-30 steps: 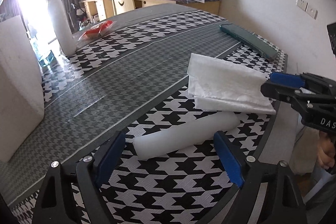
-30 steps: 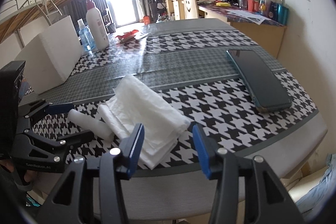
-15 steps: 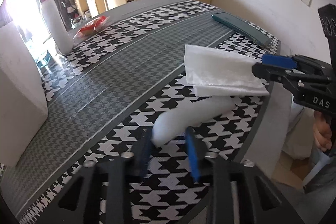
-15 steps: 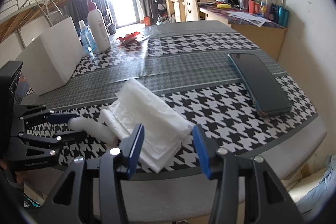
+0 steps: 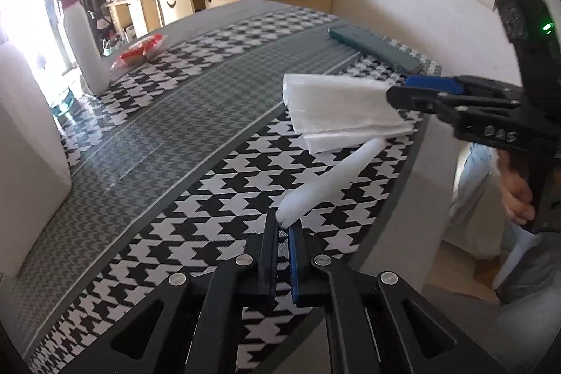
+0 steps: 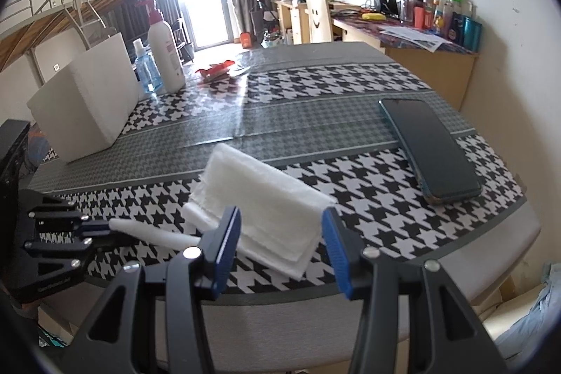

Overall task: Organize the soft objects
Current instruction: 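Grasp the white foam roll with the left tool while the right tool holds the tissue pack, then lift the foam roll and tissue pack and carry both toward the white foam box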

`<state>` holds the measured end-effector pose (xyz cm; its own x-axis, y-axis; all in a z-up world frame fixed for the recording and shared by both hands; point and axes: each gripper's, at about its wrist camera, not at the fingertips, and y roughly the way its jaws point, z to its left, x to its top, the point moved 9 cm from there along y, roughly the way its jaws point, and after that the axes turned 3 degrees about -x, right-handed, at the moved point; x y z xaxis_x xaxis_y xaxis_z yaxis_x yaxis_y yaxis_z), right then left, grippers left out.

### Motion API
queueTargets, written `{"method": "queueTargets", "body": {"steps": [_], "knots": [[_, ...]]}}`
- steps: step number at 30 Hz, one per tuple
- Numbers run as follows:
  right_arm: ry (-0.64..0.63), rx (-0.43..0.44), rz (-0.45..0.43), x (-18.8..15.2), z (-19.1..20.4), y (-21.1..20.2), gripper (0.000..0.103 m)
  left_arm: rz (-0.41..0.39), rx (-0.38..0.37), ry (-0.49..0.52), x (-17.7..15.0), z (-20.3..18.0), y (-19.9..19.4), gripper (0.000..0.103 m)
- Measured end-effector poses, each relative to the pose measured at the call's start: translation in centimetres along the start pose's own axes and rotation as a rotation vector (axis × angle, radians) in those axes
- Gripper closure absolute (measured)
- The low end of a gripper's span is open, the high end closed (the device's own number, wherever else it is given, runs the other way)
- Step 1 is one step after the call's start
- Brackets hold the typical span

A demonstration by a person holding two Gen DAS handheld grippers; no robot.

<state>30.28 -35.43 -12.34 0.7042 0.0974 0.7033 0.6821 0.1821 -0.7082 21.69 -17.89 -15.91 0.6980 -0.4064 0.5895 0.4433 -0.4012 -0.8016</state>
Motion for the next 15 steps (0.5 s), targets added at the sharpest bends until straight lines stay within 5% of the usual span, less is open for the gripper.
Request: {"method": "queueTargets", "body": {"steps": [6, 10, 15], "knots": [[-0.032, 0.005, 0.000, 0.1, 0.4, 0.3, 0.050, -0.092, -0.031, -0.064, 0.3, 1.2, -3.2, 0.098], [-0.052, 0.023, 0.004, 0.0, 1.1, 0.7, 0.033, -0.151, -0.024, -0.109, 0.5, 2.2, -4.9, 0.098], [-0.107, 0.029, -0.002, -0.1, 2.5, 1.1, 0.032, -0.199, -0.014, -0.163, 0.8, 3.4, -6.2, 0.098]]}}
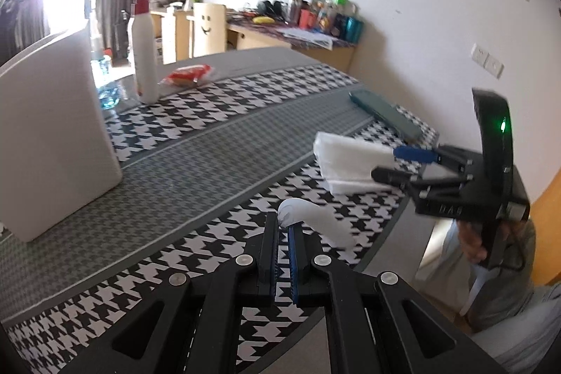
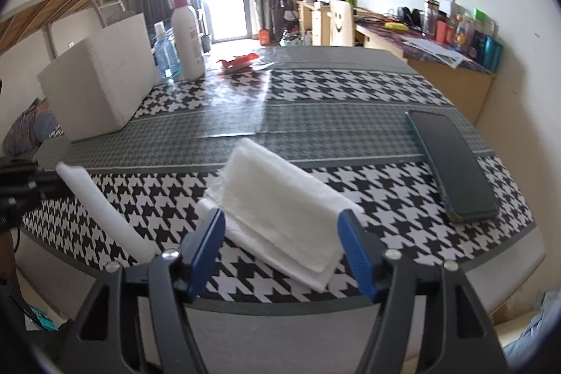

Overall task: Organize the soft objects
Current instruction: 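Lift the foam roll and tissue pack and carry both toward the white foam box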

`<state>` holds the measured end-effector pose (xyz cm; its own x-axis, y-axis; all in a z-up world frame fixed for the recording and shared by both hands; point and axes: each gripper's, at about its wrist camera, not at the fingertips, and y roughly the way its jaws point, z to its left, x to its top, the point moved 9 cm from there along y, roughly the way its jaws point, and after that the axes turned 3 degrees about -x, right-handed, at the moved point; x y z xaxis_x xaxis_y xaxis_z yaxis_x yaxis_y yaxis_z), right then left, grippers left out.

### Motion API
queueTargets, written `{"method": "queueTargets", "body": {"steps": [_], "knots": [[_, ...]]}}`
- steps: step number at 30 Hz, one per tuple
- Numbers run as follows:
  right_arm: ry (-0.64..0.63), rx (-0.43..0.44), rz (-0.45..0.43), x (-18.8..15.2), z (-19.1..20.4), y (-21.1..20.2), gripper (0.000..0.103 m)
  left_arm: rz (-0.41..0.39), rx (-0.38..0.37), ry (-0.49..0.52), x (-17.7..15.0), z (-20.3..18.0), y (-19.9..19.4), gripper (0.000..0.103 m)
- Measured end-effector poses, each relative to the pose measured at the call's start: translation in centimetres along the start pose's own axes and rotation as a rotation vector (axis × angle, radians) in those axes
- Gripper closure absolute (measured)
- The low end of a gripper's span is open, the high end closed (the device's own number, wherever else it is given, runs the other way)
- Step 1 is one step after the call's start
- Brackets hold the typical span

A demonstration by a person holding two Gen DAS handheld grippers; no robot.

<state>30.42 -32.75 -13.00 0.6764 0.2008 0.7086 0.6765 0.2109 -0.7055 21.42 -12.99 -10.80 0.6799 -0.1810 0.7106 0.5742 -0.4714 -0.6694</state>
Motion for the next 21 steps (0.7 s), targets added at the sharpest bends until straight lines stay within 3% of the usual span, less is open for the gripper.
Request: {"method": "queueTargets", "body": {"steps": [18, 21], "knots": [[-0.034, -0.045, 0.091, -1.0, 0.3, 3.0, 0.032, -0.012, -0.007, -0.026, -0.3, -0.2, -0.3, 0.098], [-0.039, -0.049, 0.092, -1.0, 0.4, 2.9, 0.037, -0.011, 0.004, -0.019, -0.4, -0.3, -0.2, 0.098]]}}
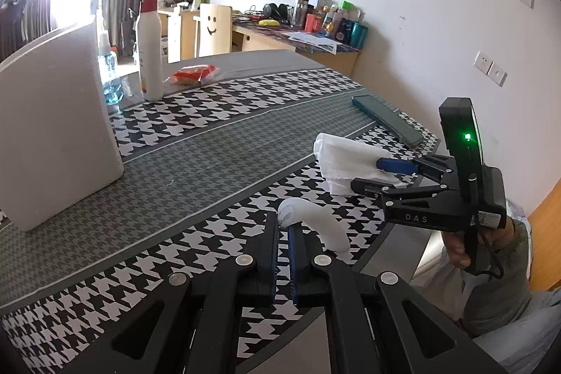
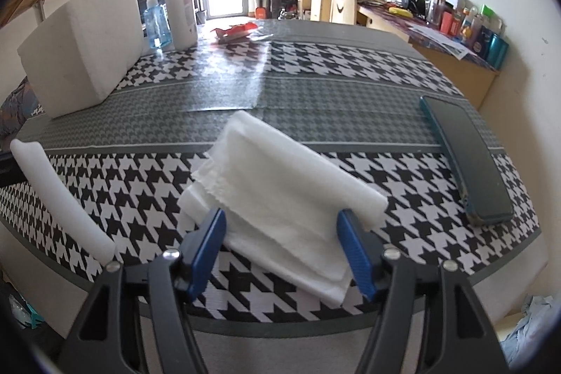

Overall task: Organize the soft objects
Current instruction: 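Lift the foam roll and tissue pack and carry both toward the white foam box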

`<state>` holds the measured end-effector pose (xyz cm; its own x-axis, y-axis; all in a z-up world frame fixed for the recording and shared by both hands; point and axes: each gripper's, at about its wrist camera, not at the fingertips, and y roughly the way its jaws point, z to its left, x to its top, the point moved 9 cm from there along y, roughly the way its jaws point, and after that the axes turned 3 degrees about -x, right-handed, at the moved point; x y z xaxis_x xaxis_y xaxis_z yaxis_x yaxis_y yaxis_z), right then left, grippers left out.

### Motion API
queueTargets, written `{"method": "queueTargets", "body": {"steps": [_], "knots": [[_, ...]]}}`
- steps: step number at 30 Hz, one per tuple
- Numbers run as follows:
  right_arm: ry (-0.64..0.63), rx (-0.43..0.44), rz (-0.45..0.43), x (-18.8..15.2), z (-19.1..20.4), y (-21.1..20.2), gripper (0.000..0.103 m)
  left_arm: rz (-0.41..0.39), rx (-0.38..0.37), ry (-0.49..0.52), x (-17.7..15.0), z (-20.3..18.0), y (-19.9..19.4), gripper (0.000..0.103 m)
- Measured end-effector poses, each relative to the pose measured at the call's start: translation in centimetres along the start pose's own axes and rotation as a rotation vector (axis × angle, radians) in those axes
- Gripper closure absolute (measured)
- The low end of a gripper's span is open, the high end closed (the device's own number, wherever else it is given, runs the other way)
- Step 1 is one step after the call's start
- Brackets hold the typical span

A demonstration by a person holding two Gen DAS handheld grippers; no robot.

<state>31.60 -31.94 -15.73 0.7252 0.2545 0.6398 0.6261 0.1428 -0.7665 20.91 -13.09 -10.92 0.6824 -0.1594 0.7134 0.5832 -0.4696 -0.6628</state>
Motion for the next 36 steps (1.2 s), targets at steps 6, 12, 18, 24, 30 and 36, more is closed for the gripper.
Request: {"method": "queueTargets", "body": {"steps": [6, 12, 18, 24, 30, 36], "knots": [[-0.015, 0.008, 0.000, 0.0, 0.6, -0.3, 0.056, -0.006, 0.000, 0.007, 0.2, -0.1, -0.3, 0.098], [-0.033, 0.016, 0.000, -0.2, 1.2, -0.6, 0.086, -0.011, 0.013, 0.011, 0.3, -0.1, -0.4, 0.098], [-0.007, 0.028, 0.004, -0.1, 1.0, -0.6, 0.095, -0.024, 0.031, 0.014, 0.3, 0.2, -0.8, 0.098], [0.013, 0.037, -0.016, 0.4, 1.1, -1.5, 0.095, -0.042, 0.042, 0.003, 0.7, 0.6, -1.6, 0.098], [0.006, 0.061, -0.063, 1.3, 1.9, -3.0, 0.095, -0.063, 0.054, 0.011, 1.2, 0.6, -2.6, 0.098], [0.011, 0.082, -0.096, 2.3, 2.6, -4.2, 0.095, -0.088, 0.078, 0.023, 2.2, 0.7, -3.5, 0.098]]}}
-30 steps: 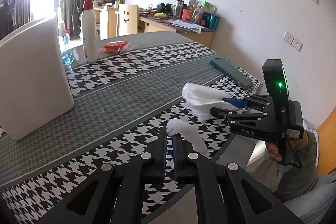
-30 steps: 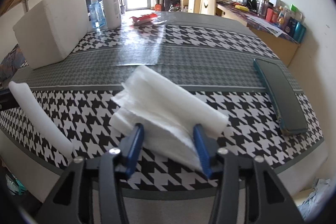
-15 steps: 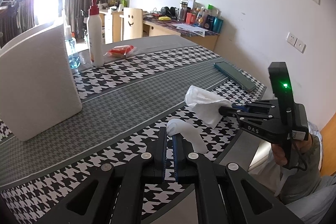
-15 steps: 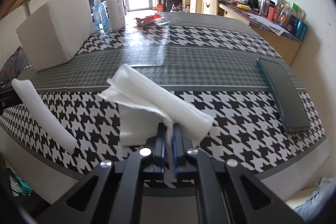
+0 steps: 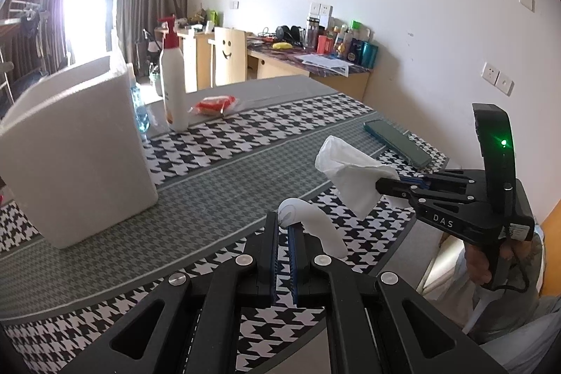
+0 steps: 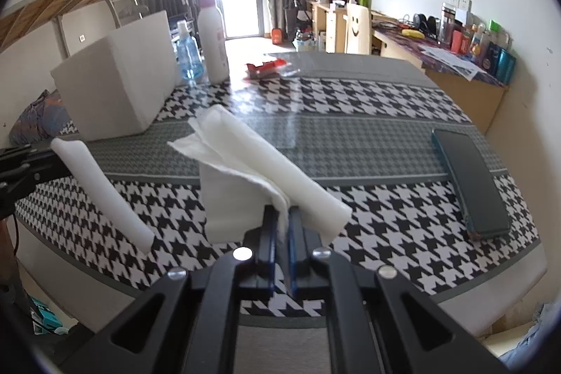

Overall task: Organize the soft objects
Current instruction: 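Lift the foam roll and tissue pack and carry both toward the white foam box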

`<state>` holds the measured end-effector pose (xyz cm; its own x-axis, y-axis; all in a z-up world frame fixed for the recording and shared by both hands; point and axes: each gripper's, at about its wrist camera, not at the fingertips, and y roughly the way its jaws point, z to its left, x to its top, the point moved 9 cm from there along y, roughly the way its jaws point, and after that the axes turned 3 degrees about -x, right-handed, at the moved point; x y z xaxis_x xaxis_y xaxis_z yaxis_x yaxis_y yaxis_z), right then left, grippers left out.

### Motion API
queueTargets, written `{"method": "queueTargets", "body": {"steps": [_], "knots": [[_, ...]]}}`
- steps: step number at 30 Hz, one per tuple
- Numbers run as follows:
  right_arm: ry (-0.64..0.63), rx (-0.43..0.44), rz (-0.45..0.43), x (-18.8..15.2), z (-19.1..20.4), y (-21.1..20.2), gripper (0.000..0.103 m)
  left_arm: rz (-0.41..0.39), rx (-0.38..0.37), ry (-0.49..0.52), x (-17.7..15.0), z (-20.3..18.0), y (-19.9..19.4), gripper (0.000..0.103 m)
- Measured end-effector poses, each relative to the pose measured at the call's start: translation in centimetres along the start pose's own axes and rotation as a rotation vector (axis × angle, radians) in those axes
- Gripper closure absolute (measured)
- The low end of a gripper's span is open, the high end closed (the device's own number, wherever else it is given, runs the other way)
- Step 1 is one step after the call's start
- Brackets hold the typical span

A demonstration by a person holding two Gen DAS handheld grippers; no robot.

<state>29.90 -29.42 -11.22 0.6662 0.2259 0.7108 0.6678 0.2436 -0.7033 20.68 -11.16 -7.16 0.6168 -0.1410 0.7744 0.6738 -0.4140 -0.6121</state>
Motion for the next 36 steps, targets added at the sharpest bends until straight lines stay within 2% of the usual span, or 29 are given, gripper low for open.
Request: {"method": "queueTargets", "body": {"steps": [8, 16, 28, 36], "knots": [[0.023, 0.010, -0.040, 1.9, 0.1, -1.0, 0.095, -0.047, 0.041, 0.022, 1.8, 0.2, -1.3, 0.098], [0.021, 0.039, -0.099, 4.0, 1.2, -2.3, 0.095, -0.105, 0.114, 0.023, 4.0, 1.0, -2.9, 0.098], [0.038, 0.085, -0.188, 7.2, 2.7, -4.6, 0.095, -0.167, 0.150, 0.001, 6.6, 2.1, -4.4, 0.098], [0.065, 0.084, -0.236, 9.8, 2.7, -5.6, 0.095, -0.207, 0.183, 0.003, 8.7, 2.6, -5.4, 0.098]]}}
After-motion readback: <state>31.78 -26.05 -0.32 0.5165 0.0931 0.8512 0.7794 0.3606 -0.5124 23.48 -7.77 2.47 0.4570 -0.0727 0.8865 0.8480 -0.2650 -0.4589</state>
